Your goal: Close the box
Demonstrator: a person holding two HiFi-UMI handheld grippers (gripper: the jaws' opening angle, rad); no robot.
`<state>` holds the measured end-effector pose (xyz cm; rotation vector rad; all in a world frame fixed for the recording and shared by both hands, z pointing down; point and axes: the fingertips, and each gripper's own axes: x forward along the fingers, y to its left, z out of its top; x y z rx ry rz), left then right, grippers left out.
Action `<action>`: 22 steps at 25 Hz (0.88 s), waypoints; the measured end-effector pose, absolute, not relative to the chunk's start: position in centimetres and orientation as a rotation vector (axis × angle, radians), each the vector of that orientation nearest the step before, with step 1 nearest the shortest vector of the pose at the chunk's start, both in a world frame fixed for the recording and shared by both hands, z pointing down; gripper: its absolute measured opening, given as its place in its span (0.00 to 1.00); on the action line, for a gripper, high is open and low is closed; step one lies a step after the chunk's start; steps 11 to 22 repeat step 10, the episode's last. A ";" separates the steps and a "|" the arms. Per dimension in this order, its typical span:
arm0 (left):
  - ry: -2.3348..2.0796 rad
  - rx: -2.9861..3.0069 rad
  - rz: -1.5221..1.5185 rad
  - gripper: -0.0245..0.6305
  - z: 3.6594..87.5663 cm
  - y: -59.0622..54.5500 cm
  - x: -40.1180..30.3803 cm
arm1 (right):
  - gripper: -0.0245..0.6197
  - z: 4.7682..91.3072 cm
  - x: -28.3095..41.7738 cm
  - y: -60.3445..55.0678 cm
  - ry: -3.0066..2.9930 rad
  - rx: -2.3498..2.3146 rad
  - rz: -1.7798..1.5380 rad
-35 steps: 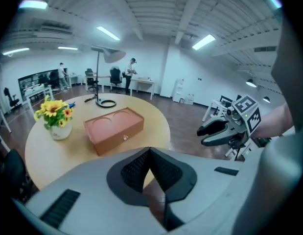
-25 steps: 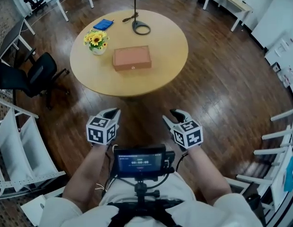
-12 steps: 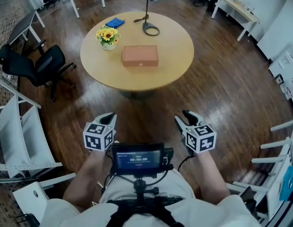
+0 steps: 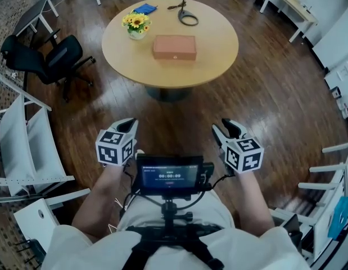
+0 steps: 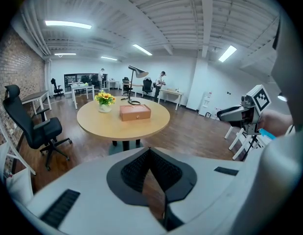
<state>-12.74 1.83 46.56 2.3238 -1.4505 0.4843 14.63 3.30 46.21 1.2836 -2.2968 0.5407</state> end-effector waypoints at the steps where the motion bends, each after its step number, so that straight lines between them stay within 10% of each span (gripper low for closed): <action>1: -1.451 2.325 0.484 0.04 46.5 1.9 -12.8 | 0.30 46.2 14.6 3.5 -2.296 1.285 0.541; 22: -1.461 2.338 0.474 0.04 46.1 2.7 -13.9 | 0.30 45.5 13.8 4.8 -2.300 1.295 0.525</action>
